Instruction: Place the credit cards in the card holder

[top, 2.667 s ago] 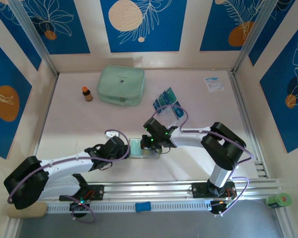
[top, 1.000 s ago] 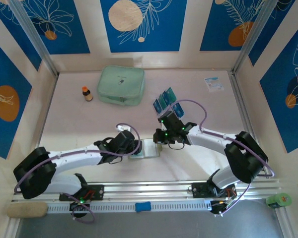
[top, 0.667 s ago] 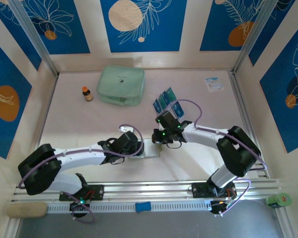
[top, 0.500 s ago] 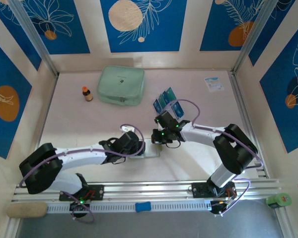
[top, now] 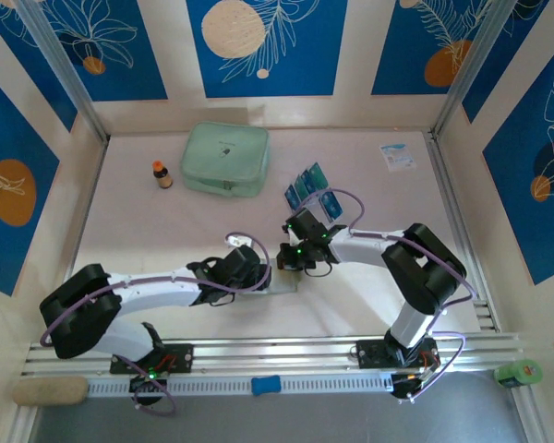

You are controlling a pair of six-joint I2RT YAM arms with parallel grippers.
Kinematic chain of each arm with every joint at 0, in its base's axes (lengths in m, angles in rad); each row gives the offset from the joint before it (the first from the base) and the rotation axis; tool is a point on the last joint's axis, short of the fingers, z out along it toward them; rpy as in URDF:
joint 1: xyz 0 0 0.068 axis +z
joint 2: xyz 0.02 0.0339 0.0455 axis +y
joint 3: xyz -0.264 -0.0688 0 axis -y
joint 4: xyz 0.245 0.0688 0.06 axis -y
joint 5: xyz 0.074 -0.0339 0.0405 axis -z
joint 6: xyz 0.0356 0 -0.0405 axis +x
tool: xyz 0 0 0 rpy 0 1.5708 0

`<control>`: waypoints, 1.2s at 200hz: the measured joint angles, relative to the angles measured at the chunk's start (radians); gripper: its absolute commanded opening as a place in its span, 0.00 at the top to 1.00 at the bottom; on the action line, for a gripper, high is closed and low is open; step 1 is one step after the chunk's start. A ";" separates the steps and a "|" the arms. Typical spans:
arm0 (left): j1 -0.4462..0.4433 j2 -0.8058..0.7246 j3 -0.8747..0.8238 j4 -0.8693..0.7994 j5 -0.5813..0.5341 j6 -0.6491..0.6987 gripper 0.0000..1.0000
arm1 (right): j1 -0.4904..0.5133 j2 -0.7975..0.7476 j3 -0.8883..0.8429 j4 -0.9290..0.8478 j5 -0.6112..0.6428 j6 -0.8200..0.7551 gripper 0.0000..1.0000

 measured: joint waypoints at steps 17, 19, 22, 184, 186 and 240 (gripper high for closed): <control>0.000 0.002 0.000 0.007 0.000 0.000 0.09 | 0.003 0.000 -0.003 0.017 -0.012 0.011 1.00; 0.000 0.002 0.000 0.008 0.000 0.000 0.09 | 0.004 0.000 -0.004 0.019 -0.013 0.014 1.00; 0.000 0.002 0.000 0.008 0.000 0.000 0.10 | 0.004 0.000 -0.005 0.021 -0.013 0.014 1.00; -0.001 0.023 0.000 0.032 0.000 0.000 0.09 | -0.051 -0.072 -0.015 0.014 -0.030 0.012 1.00; -0.001 0.023 0.000 0.032 0.000 0.000 0.09 | -0.052 -0.072 -0.015 0.013 -0.030 0.009 1.00; -0.002 0.023 0.000 0.032 0.000 0.000 0.09 | -0.057 -0.046 -0.015 0.002 -0.031 -0.006 1.00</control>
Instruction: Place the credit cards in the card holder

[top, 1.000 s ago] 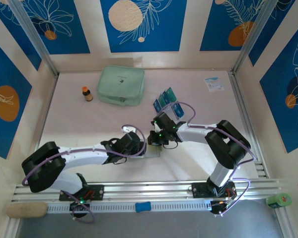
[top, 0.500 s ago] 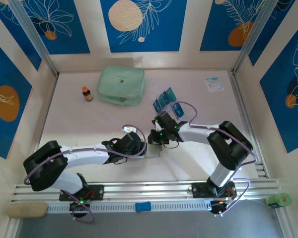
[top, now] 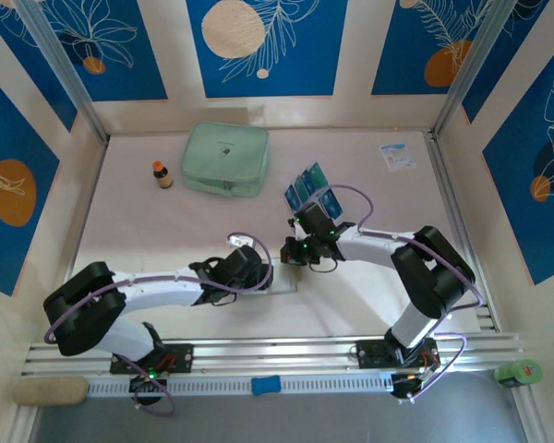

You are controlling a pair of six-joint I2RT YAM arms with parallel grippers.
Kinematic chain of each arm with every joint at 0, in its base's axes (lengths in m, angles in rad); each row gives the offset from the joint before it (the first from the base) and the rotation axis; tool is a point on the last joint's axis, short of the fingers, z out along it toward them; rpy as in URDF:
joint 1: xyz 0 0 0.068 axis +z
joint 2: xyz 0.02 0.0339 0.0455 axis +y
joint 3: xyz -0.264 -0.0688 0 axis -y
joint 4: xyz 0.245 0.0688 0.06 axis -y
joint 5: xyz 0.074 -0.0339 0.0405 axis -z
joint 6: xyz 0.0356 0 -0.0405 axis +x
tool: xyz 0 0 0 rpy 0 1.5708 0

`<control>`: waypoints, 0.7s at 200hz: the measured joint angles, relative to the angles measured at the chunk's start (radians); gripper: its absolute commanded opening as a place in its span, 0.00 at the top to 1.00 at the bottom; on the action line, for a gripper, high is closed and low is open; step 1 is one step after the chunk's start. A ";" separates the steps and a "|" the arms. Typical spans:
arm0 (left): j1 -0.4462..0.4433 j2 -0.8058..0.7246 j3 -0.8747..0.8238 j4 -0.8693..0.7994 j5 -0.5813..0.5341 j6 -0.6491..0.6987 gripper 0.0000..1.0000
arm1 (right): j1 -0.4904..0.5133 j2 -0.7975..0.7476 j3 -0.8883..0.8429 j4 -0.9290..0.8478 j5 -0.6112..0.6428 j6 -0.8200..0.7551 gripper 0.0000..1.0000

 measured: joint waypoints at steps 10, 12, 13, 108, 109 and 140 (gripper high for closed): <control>0.000 0.000 0.000 0.000 0.000 0.000 0.09 | 0.000 0.011 0.000 0.001 0.000 0.000 1.00; 0.000 0.000 0.000 0.000 0.000 0.000 0.09 | 0.000 0.013 0.000 0.001 0.000 0.000 1.00; 0.000 0.000 0.000 0.000 0.000 0.000 0.09 | 0.000 0.014 0.000 0.002 0.000 0.000 1.00; 0.000 0.000 0.000 0.003 0.000 0.000 0.09 | 0.036 0.058 0.000 0.050 -0.008 0.015 1.00; 0.000 0.000 0.000 0.003 0.000 0.000 0.08 | 0.036 0.058 0.000 0.050 -0.008 0.015 1.00; 0.000 0.010 0.000 0.018 0.000 0.000 0.08 | 0.037 0.058 0.000 0.056 -0.012 0.023 1.00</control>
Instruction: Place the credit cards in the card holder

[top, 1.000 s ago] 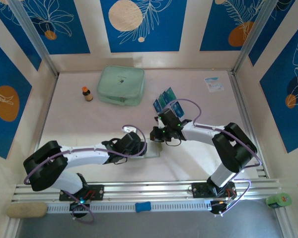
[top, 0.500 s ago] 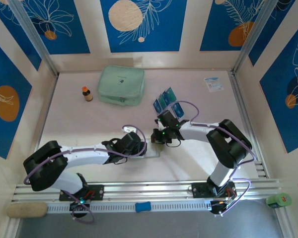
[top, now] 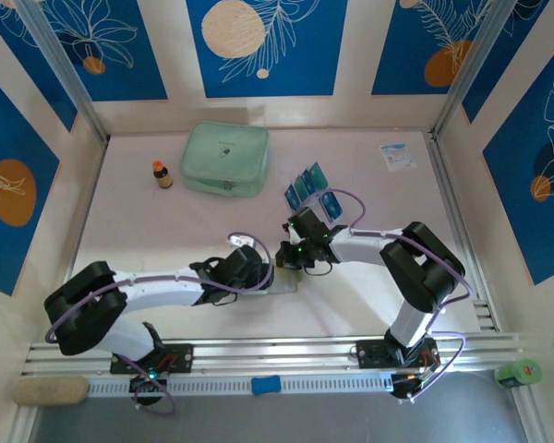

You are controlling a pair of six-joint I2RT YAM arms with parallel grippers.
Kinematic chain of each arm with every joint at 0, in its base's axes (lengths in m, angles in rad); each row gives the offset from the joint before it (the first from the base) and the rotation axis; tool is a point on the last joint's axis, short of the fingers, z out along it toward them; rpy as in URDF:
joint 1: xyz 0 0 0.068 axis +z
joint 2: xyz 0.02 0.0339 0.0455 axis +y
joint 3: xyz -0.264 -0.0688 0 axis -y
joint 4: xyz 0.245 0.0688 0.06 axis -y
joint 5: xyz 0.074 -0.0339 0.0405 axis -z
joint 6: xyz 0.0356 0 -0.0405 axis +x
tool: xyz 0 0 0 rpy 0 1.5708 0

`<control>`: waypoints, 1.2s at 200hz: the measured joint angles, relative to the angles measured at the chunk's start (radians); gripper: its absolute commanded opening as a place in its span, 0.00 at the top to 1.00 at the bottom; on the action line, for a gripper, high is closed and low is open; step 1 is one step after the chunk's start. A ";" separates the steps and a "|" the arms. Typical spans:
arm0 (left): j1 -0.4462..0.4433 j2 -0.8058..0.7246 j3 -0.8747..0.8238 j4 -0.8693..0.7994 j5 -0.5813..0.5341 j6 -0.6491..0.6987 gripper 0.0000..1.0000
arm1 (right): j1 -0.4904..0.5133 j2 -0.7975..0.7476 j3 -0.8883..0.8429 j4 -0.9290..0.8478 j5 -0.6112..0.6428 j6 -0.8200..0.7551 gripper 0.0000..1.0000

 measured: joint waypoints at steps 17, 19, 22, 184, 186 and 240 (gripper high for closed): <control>0.000 0.010 0.000 0.005 0.000 0.000 0.08 | 0.000 0.000 0.000 0.005 -0.003 0.007 1.00; 0.000 0.010 0.000 0.005 0.000 0.000 0.08 | 0.000 0.000 0.000 0.006 -0.003 0.008 1.00; 0.000 0.010 0.000 0.005 0.000 0.000 0.08 | 0.000 0.000 0.000 0.007 -0.003 0.008 1.00; -0.002 0.042 -0.031 0.057 -0.008 0.000 0.19 | -0.020 -0.047 -0.014 0.012 -0.021 0.044 0.79; -0.002 0.042 -0.032 0.058 -0.008 0.000 0.19 | -0.021 -0.051 -0.015 0.012 -0.022 0.038 0.78; -0.002 0.040 -0.039 0.066 -0.009 0.000 0.19 | -0.039 -0.100 -0.049 0.023 -0.022 0.068 0.66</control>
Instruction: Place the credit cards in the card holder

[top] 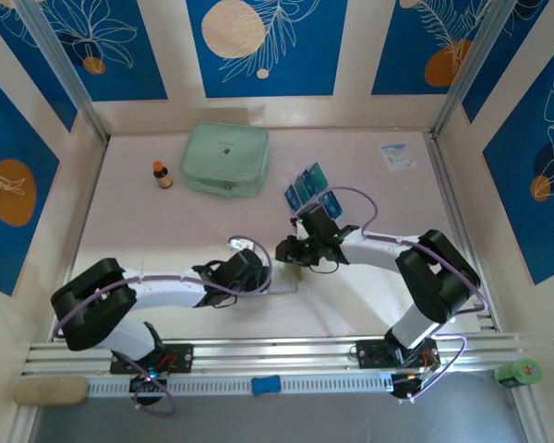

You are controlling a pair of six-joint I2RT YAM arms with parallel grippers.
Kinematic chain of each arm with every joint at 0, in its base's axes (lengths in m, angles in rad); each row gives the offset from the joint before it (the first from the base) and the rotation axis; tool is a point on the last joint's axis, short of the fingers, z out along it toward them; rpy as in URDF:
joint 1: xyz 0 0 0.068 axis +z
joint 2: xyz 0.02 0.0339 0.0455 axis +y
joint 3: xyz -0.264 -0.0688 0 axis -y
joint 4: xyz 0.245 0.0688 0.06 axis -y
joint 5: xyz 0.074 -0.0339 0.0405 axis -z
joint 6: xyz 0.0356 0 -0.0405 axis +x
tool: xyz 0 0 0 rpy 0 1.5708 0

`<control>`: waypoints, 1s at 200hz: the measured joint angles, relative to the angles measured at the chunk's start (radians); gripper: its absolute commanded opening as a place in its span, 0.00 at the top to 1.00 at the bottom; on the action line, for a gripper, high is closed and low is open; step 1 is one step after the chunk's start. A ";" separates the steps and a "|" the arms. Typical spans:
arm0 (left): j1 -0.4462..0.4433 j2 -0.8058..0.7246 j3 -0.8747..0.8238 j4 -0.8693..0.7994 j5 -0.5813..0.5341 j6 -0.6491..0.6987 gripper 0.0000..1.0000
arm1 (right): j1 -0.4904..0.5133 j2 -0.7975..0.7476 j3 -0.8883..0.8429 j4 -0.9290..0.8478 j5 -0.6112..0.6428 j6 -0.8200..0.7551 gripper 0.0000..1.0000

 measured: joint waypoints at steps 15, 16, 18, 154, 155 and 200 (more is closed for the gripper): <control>0.000 -0.002 -0.002 0.003 -0.002 0.000 0.19 | 0.000 0.006 -0.008 0.010 -0.001 0.006 0.66; 0.000 -0.002 -0.003 0.003 -0.002 0.000 0.19 | 0.000 0.007 -0.008 0.013 -0.002 0.007 0.66; 0.000 -0.003 -0.003 0.003 -0.002 0.000 0.19 | 0.000 0.008 -0.009 0.015 -0.002 0.007 0.66; 0.000 -0.010 -0.013 0.018 -0.003 0.000 0.20 | 0.008 0.081 -0.010 0.104 -0.087 0.028 0.66; 0.000 -0.011 -0.013 0.018 -0.003 0.000 0.20 | 0.008 0.081 -0.010 0.104 -0.088 0.028 0.66; 0.000 -0.019 -0.016 0.014 -0.003 -0.001 0.18 | 0.008 0.081 -0.010 0.106 -0.124 0.031 0.66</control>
